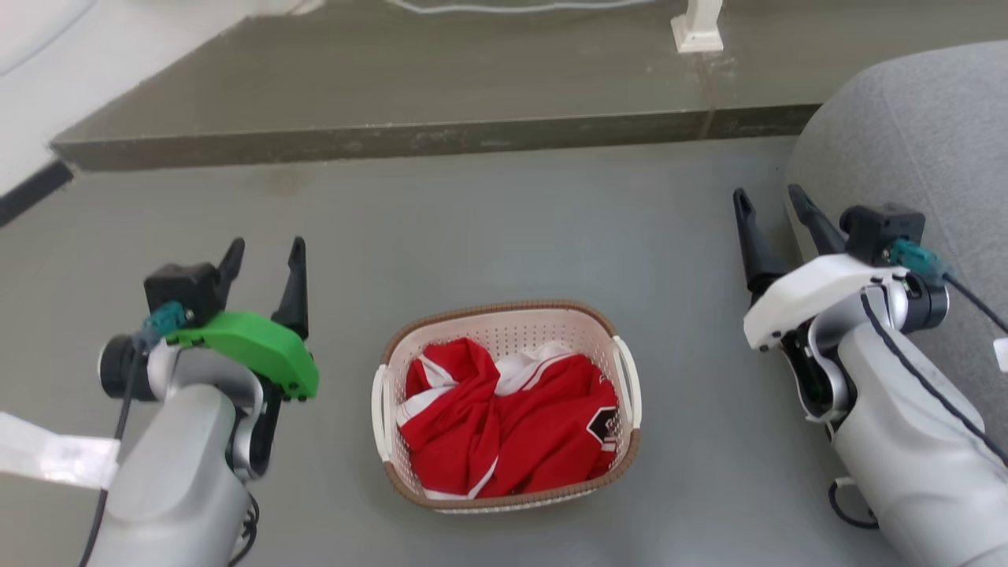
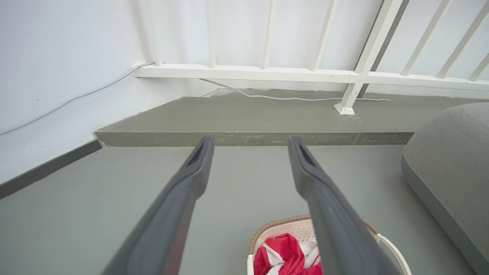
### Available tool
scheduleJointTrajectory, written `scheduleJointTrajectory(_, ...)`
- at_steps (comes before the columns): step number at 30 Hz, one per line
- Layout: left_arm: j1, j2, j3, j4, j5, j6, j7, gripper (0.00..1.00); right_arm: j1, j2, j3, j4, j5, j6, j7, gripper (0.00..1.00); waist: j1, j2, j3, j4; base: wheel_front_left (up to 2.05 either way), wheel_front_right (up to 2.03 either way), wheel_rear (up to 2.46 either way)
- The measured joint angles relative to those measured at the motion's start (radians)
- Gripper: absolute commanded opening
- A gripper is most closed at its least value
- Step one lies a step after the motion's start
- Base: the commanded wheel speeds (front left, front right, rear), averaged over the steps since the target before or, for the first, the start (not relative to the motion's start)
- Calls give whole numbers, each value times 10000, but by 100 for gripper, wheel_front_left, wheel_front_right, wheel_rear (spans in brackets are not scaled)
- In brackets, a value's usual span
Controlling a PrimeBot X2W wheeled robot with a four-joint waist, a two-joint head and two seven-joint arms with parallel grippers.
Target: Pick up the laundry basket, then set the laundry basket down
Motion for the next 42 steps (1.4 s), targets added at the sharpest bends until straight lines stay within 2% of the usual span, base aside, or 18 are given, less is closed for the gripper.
scheduleJointTrajectory(17, 2034, 142, 330, -2123, 357, 608, 0, 100, 1753, -165, -412, -1622, -550, -286, 0, 100, 0, 0, -684, -64, 0, 0, 0)
scheduleJointTrajectory(28, 3179, 184, 621, -2907, 617, 779, 0, 100, 2699, -226, -665, -2234, -704, -529, 0, 100, 0, 0, -847, -50, 0, 0, 0)
scheduleJointTrajectory(42, 3986, 280, 869, -3843, 970, 894, 0, 100, 3408, -288, -863, -2874, -995, -616, 0, 100, 0, 0, -940, 12, 0, 0, 0)
